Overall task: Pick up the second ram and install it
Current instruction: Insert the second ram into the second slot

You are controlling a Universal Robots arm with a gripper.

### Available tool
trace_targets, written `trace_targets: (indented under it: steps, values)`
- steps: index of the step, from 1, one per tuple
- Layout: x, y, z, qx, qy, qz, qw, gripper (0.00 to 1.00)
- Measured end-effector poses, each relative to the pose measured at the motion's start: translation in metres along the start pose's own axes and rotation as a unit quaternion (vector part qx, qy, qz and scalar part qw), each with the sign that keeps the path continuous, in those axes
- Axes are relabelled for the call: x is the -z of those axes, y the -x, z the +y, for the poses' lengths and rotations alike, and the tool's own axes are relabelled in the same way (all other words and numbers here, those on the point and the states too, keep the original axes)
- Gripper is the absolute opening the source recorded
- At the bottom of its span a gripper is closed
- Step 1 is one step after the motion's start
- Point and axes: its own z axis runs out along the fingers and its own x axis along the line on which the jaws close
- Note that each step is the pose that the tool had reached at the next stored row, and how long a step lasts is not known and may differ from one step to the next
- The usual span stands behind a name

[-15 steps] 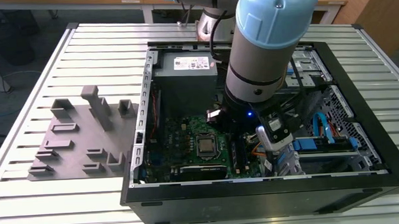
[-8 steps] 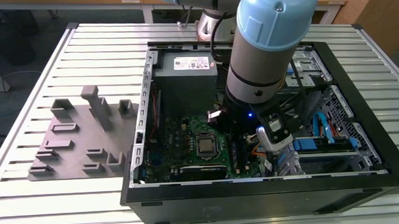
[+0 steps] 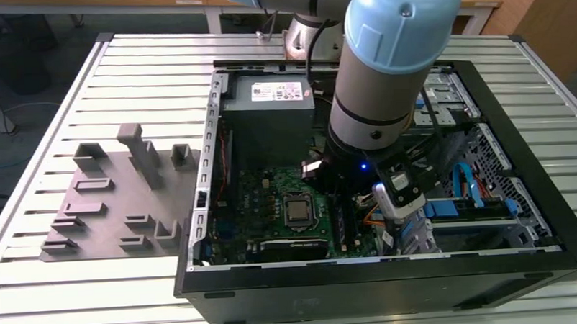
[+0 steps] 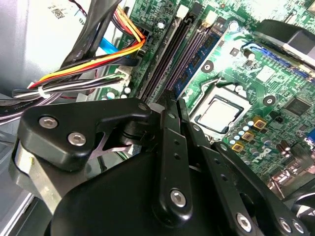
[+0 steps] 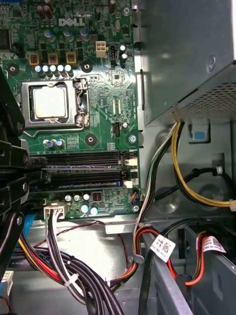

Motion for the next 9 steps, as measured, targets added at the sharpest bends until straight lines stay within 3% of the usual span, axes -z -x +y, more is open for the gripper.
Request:
trace_targets:
  steps: [9]
  values:
    - [-0.0037,-0.0004,0.0038,0.006,0.0003,0.0003,1.0,0.11]
